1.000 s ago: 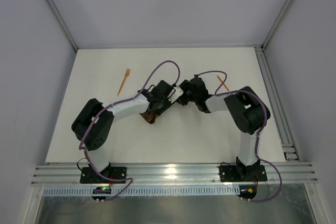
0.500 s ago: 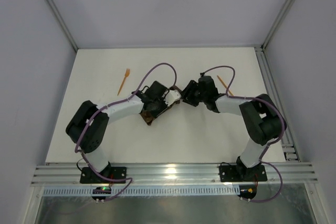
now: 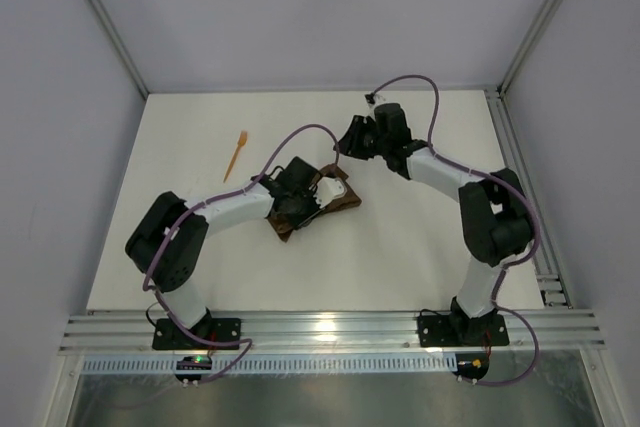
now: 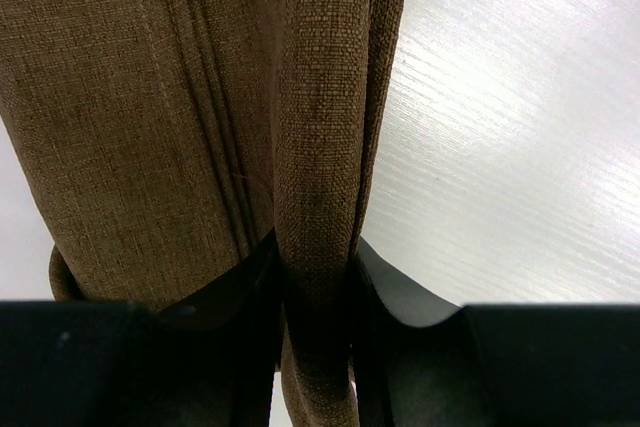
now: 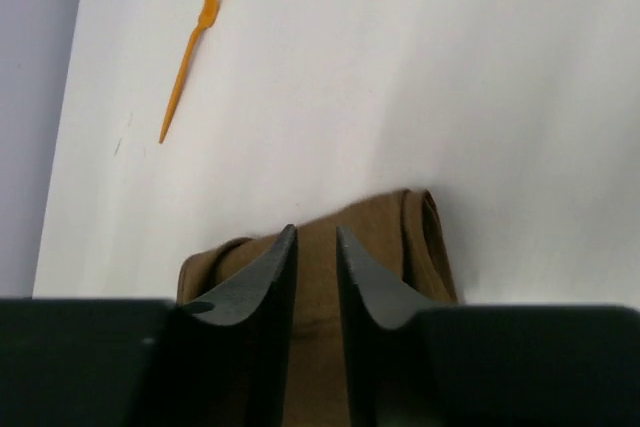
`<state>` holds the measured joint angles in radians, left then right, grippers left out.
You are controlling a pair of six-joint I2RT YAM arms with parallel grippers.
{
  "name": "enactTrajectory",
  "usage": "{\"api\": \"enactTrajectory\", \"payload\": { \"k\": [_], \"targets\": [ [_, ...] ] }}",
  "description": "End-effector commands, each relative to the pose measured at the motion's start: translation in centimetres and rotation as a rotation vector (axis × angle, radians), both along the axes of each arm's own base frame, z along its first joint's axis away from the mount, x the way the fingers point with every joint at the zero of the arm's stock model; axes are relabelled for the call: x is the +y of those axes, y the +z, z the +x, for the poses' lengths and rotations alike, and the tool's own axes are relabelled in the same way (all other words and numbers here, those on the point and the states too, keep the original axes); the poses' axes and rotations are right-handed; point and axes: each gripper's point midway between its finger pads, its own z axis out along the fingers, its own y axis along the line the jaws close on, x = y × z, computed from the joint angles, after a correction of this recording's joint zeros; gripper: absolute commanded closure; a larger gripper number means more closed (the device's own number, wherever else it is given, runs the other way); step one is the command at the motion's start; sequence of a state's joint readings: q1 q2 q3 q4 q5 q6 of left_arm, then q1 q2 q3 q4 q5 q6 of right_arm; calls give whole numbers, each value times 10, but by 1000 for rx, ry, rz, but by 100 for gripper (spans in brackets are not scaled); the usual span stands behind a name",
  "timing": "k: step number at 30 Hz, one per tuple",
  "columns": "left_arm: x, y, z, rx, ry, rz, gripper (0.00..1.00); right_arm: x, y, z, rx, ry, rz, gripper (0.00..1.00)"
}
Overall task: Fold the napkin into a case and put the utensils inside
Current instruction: Fold the 2/3-rectangle-folded napkin at the center of the board.
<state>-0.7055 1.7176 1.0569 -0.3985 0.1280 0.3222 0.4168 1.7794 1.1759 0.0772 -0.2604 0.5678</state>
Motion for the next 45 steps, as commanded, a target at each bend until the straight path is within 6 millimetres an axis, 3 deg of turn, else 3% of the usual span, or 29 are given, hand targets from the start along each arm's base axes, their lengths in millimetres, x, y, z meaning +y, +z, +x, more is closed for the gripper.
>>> {"api": "enactTrajectory", "payload": {
  "k": [1, 6, 10, 12, 15, 19, 25, 31, 34, 37, 41, 45],
  "targets": [
    [-4, 8, -1, -4, -22, -29, 69, 29, -12, 12, -30, 203, -12, 76],
    [-5, 9, -1, 1, -22, -35, 69, 52, -61, -4, 116, 367, 39, 95],
    [-6, 15, -1, -7, -25, -45, 70, 40, -102, -20, 229, 362, -16, 97],
    [-7, 18, -1, -13, -27, -50, 71, 26, -121, -18, 269, 302, -89, 97],
    [-7, 25, -3, -20, -38, -67, 72, 11, -137, -28, 344, 256, -111, 97],
    [-7, 37, -8, -2, -63, -133, 73, 2, -140, -41, 382, 251, -146, 97],
    [6, 51, 27, -18, 25, -195, 72, -8, -143, -61, 417, 280, -174, 97],
    [12, 32, 40, 10, 50, -152, 74, -6, -144, -67, 428, 296, -158, 97],
    [13, 37, 53, -36, 84, -143, 78, -4, -144, -70, 432, 310, -150, 97],
    [12, 43, 65, -83, 110, -158, 83, -6, -144, -72, 432, 318, -161, 97],
    [16, 41, 80, -108, 151, -148, 100, -7, -145, -75, 443, 328, -163, 97],
    [22, 26, 82, -87, 172, -120, 100, -6, -145, -77, 443, 347, -161, 97]
  ]
}}
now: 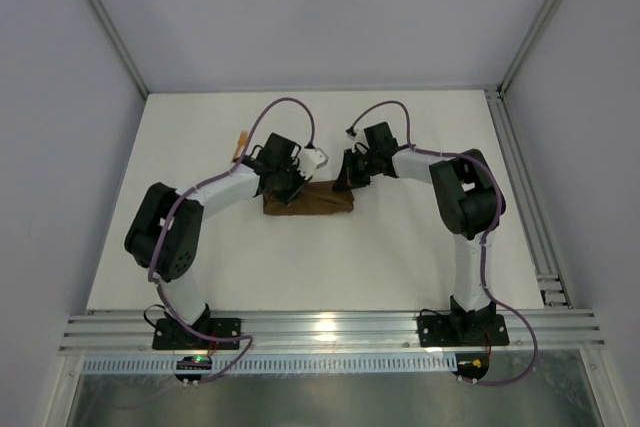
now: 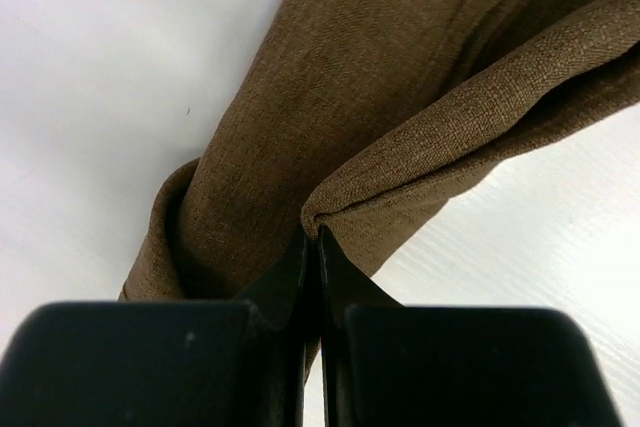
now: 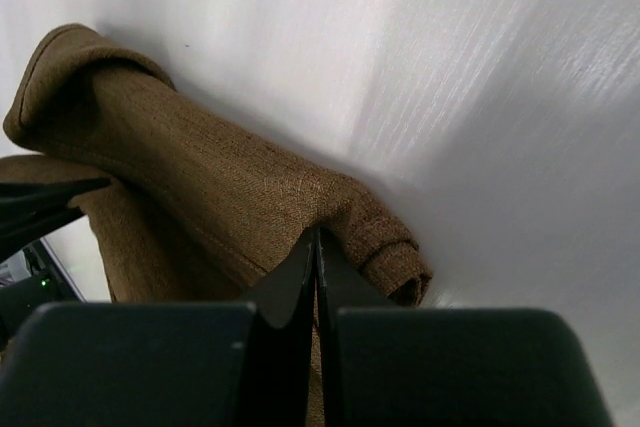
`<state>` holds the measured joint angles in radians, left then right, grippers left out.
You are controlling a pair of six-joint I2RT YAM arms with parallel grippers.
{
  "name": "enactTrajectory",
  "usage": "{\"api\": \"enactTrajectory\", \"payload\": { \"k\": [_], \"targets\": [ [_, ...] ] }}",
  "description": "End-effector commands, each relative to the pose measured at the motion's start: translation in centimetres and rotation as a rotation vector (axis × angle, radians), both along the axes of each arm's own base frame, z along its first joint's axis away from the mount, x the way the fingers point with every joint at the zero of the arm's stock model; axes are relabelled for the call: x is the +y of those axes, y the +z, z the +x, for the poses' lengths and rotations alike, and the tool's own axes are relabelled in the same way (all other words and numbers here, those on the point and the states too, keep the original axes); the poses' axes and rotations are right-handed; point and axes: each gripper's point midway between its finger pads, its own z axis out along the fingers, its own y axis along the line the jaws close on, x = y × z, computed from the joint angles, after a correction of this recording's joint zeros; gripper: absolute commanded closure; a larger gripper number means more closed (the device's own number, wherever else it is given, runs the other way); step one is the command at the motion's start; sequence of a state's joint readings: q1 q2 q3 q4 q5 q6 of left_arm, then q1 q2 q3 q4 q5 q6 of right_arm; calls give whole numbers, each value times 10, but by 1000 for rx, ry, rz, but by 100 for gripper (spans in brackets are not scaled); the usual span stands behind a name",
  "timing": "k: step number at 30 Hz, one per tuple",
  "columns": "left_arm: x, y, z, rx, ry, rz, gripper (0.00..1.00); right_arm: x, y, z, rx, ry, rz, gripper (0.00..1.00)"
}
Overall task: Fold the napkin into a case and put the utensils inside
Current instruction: Fold the 2/3-rectangle-folded napkin at the center of the board.
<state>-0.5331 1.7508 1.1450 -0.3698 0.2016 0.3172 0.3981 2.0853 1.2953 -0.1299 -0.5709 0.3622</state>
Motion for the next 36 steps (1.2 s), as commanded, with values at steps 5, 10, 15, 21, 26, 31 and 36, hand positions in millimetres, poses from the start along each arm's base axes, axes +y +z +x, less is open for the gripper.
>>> {"api": "enactTrajectory", "payload": {
  "k": [5, 10, 15, 21, 26, 31, 36],
  "targets": [
    [9, -6, 38, -57, 103, -5, 100, -21, -30, -36, 117, 44, -113, 97],
    [6, -7, 47, -44, 101, -6, 100, -20, -31, -38, 129, 66, -106, 97],
    [9, -16, 53, -8, 121, 41, 100, -18, -25, -39, 103, 90, -89, 92],
    [11, -32, 50, 68, 126, 86, 100, -15, 21, -26, -18, 83, -58, 64],
    [11, -34, 49, 80, 114, 91, 100, -25, 59, -11, -110, 18, -60, 57],
    [10, -35, 48, 94, 107, 94, 100, -56, 86, 8, -210, -123, -95, 43],
    [10, -35, 47, 93, 102, 93, 100, -48, 107, -2, -342, -111, 26, 38]
  ]
}}
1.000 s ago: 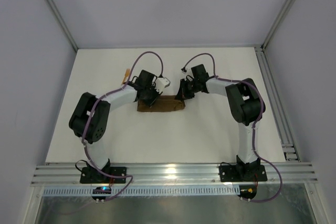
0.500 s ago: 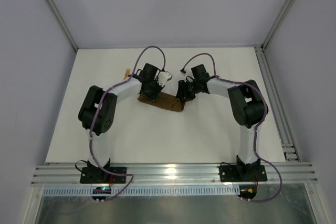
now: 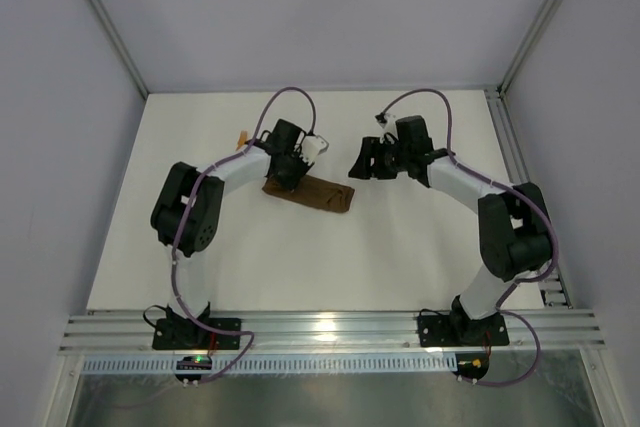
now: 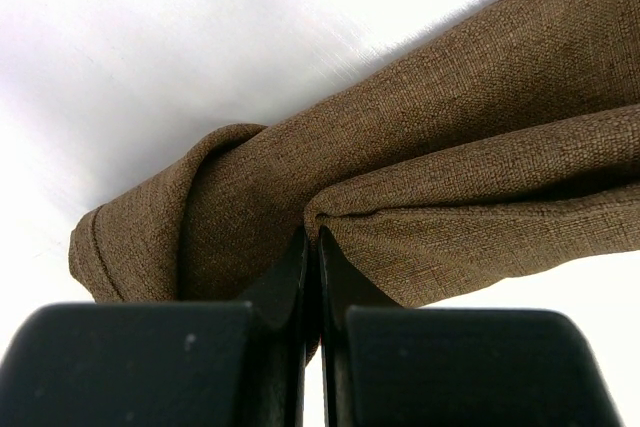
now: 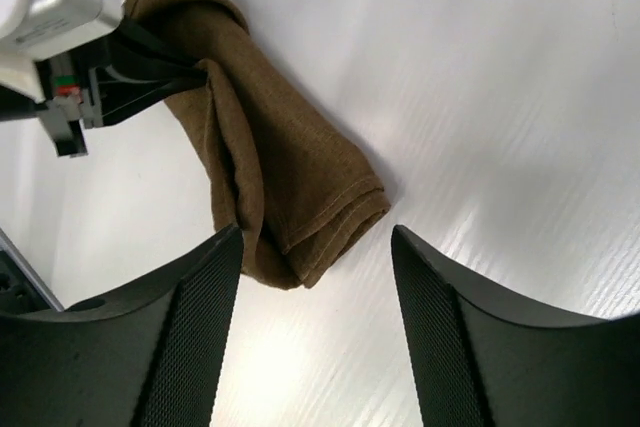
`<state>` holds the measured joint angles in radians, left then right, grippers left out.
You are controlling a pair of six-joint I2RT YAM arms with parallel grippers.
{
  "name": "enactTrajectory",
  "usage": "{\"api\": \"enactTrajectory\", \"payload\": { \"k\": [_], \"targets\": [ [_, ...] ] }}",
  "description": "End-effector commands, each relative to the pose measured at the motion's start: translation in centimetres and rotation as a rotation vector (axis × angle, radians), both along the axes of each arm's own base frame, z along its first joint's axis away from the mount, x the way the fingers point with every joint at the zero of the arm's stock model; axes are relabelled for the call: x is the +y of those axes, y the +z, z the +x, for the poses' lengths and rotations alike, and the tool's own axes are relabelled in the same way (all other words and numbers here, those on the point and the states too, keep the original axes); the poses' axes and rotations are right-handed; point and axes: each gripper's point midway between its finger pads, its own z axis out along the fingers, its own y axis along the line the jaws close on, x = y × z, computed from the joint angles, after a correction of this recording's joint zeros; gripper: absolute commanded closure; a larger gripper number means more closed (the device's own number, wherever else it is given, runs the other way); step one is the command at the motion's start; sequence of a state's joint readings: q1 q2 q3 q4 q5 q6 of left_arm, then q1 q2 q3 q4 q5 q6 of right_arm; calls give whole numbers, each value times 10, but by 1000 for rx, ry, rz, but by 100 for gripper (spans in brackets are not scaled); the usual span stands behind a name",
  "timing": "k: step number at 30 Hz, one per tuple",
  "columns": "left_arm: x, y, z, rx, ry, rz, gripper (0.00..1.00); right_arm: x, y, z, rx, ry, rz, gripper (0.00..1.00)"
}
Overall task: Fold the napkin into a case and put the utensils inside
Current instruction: Fold the 2/3-rectangle-folded napkin at the center of the board, then smooth out the smaller rectangle-folded napkin at the center of the board.
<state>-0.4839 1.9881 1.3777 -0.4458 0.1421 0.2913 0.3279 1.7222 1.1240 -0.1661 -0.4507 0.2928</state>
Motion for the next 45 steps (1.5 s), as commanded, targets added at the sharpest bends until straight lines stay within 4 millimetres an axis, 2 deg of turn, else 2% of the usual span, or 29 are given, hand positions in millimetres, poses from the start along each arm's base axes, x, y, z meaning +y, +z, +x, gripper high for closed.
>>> {"api": "enactTrajectory", "payload": {
  "k": [1, 5, 8, 10, 13, 17, 20, 23, 24, 25, 29, 31, 32, 33, 37, 41, 43, 45],
  "targets": [
    [3, -7, -4, 39, 1, 16, 100, 12, 38, 2, -174, 18, 109, 34],
    [3, -7, -5, 40, 0, 17, 100, 29, 29, -15, -183, 106, 199, 22],
    [3, -6, -5, 41, -1, 16, 100, 56, 22, -28, -192, 193, 190, 19],
    [3, -7, -5, 43, -2, 18, 100, 66, 24, -26, -208, 203, 197, 19],
    [3, -7, -5, 45, -1, 14, 100, 70, 9, -19, -172, 173, 193, 21],
    [3, -7, -6, 47, -3, 14, 100, 69, -19, -23, -92, 161, 168, 35],
    [3, -7, -7, 51, -5, 12, 99, 62, -41, -26, -45, 136, 120, 39],
    [2, -7, -8, 55, -7, 9, 99, 59, -46, -26, -44, 115, 119, 67],
    [2, -7, -8, 55, -9, 8, 99, 58, -46, -25, -41, 107, 122, 71],
    [2, -7, -10, 59, -11, 7, 99, 58, -47, -22, -36, 102, 127, 83],
    [2, -6, -14, 70, -13, 1, 95, 53, -59, -19, 27, 72, 113, 93],
    [1, 2, -17, 68, -16, -14, 87, 49, -66, -20, 61, 56, 104, 96],
    [1, 6, -20, 69, -21, -24, 77, 47, -72, -21, 81, 53, 99, 96],
    [-3, 13, -22, 70, -31, -47, 72, 46, -75, -21, 94, 50, 94, 97],
    [-6, 63, -30, 14, -51, -108, 48, 43, -89, -24, 155, 44, 73, 97],
    [1, 100, -32, -19, -37, -151, 43, 43, -93, -27, 171, 51, 70, 97],
    [13, 112, -23, -42, 17, -165, 43, 42, -92, -28, 175, 58, 68, 97],
    [22, 121, -11, -83, 76, -176, 48, 42, -92, -29, 175, 62, 64, 97]
  ]
}}
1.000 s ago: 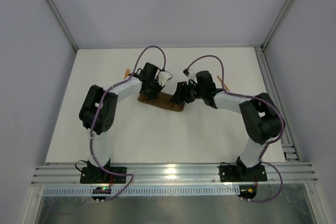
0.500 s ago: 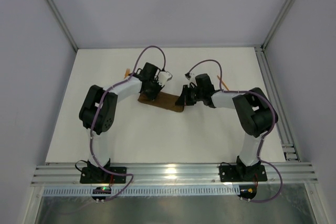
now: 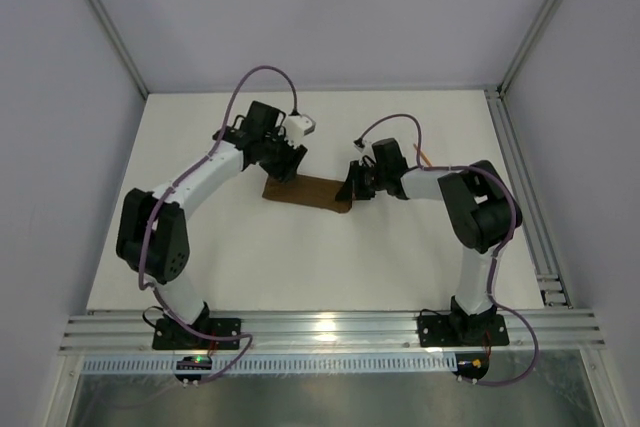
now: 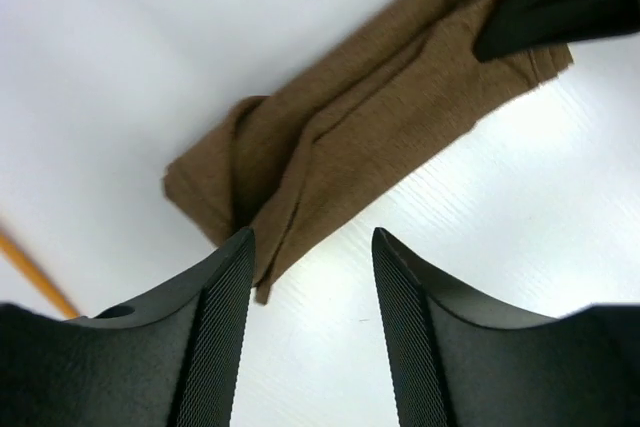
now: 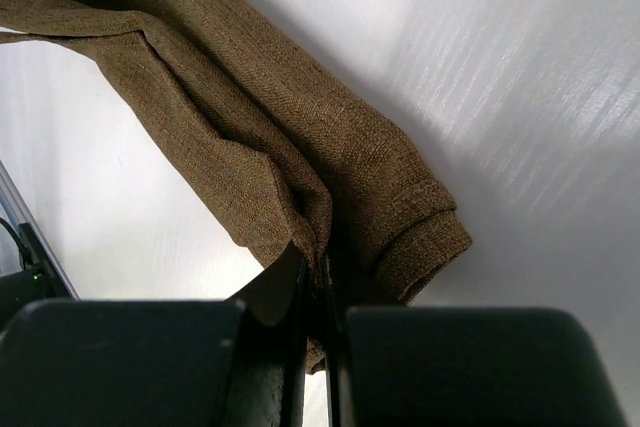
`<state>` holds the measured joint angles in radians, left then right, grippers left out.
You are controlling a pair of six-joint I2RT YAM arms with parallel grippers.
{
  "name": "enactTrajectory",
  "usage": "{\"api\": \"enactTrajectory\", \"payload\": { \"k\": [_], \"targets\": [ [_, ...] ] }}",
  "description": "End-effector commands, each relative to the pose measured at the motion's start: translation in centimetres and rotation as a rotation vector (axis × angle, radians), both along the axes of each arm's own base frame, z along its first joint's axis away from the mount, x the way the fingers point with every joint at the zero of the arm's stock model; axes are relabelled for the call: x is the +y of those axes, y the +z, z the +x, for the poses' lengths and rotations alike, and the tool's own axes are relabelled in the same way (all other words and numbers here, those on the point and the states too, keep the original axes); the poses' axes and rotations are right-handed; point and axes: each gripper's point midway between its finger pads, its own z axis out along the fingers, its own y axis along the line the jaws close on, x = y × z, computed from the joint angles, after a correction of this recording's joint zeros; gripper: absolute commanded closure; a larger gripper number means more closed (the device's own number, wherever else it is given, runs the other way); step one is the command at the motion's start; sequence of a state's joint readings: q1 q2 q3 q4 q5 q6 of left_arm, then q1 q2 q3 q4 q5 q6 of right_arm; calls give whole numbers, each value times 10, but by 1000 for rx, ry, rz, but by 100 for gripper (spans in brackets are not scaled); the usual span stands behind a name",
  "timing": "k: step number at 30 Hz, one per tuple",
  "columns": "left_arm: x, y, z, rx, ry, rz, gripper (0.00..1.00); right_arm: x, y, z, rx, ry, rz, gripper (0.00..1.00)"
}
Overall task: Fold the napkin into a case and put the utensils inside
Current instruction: Smooth out the smaller rectangle-folded napkin at the center of the board.
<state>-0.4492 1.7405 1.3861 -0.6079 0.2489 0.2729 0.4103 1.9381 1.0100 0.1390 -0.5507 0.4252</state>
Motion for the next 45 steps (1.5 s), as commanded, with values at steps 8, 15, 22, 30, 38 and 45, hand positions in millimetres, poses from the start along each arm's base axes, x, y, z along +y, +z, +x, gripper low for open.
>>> {"api": "enactTrajectory", "payload": {
  "k": [8, 15, 22, 30, 38, 45],
  "targets": [
    [35, -47, 41, 35, 182, 107, 42, -8, -15, -4, 37, 5, -59, 97],
    [30, -67, 56, 35, 220, 109, 49, -9, -20, -8, 47, 15, -64, 97],
    [31, -90, 37, 116, 210, 115, 85, -8, -15, -8, 42, 19, -55, 97],
    [45, -94, -2, 156, 165, 142, 100, -9, -11, -20, 55, 34, -44, 97],
    [72, -110, -51, 220, 96, 237, 100, -1, 5, -16, 46, 49, -2, 97],
    [78, -113, -68, 240, 93, 241, 98, -10, -13, -6, 129, -14, -10, 97]
  ]
}}
